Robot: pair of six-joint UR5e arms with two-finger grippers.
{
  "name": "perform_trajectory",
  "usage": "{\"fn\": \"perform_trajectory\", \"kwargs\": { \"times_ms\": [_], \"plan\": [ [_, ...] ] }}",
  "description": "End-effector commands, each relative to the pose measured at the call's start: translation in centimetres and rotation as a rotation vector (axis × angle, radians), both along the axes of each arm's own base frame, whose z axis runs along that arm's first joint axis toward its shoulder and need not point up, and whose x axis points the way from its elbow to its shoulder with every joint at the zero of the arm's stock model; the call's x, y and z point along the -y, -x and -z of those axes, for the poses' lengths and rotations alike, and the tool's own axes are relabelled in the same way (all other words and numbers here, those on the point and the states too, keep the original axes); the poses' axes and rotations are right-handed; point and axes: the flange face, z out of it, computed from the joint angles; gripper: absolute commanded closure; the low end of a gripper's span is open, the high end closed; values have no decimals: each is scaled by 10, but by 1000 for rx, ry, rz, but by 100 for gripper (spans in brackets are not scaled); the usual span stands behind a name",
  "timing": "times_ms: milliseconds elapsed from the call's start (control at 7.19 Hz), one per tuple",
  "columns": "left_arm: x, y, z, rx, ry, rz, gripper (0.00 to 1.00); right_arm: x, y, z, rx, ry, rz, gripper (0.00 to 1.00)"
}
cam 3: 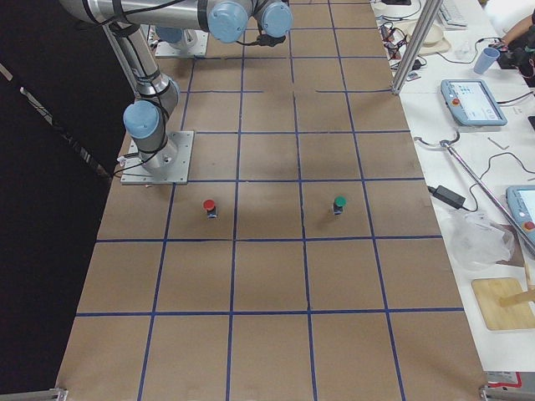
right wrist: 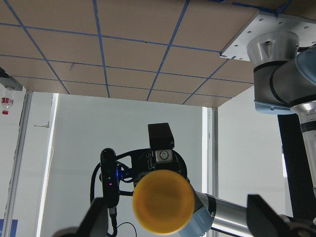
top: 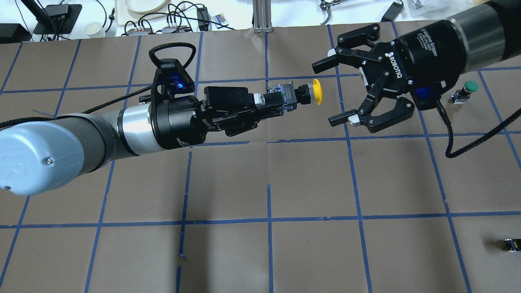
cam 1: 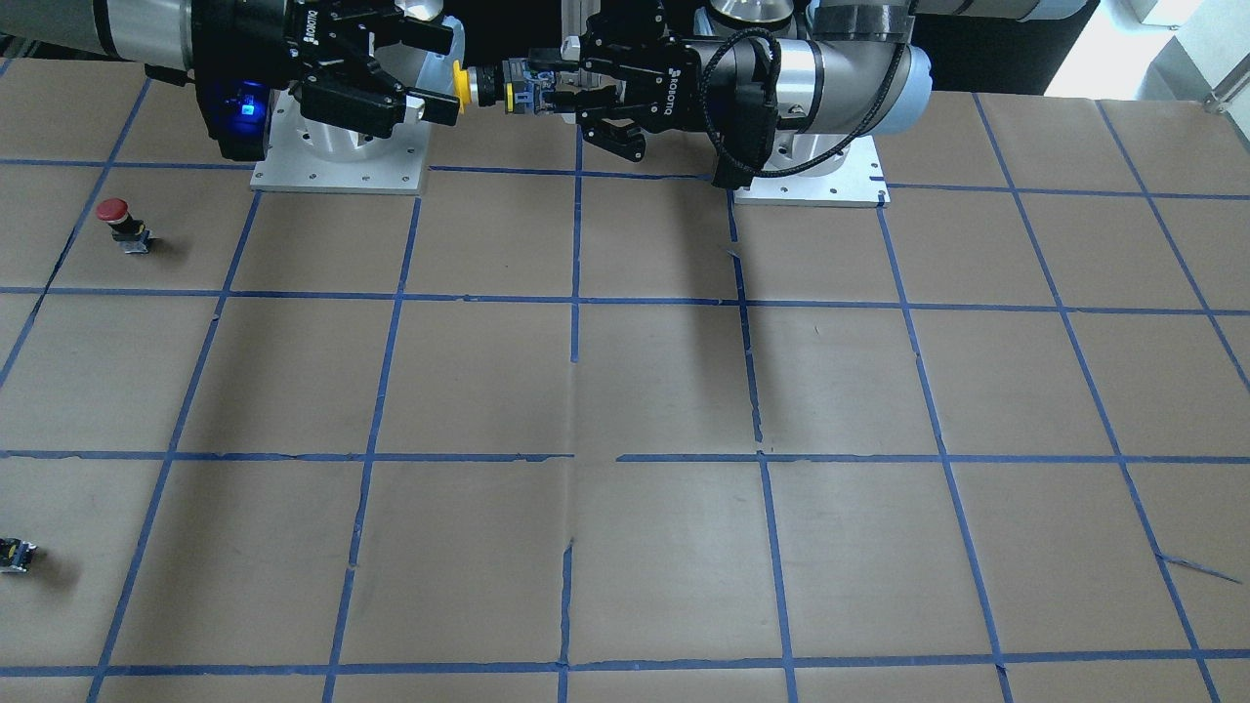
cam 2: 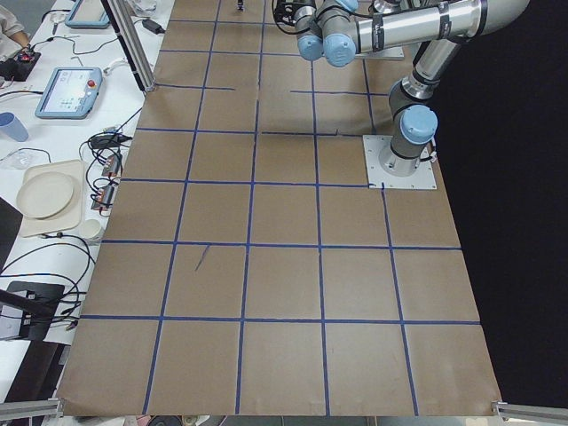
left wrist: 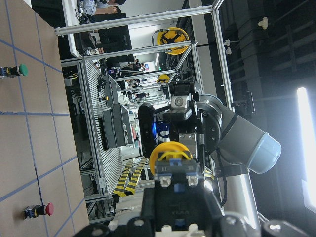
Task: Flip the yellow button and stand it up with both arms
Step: 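Close the right gripper on the yellow cap held by the left gripper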
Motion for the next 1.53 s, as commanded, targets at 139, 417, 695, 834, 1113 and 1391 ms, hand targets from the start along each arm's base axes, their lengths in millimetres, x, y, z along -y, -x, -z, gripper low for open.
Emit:
{"fn": "perform_trajectory", "kwargs": {
  "times_ms": [139, 417, 695, 834, 1113, 1391],
  "plan": [
    [-2, 0, 3, -2, -3, -3, 86, -1, -1, 0, 6, -8, 4, 3],
    [-3, 0, 4, -2, -4, -3, 86, -4, -6, 7, 9, -25, -8, 3],
    [-2, 0, 4, -2, -3, -3, 86, -9, -14, 15, 10, -49, -24, 3],
    [-2, 0, 4, -2, -3, -3, 86, -9, -14, 15, 11, -49, -22, 3],
    [-2, 0, 4, -2, -3, -3, 86, -7, -14, 12, 8, -40, -24, 12],
    [-3, 0, 3, -2, -3, -3, 86, -4, -11, 13, 12, -30, -19, 70]
  ]
}}
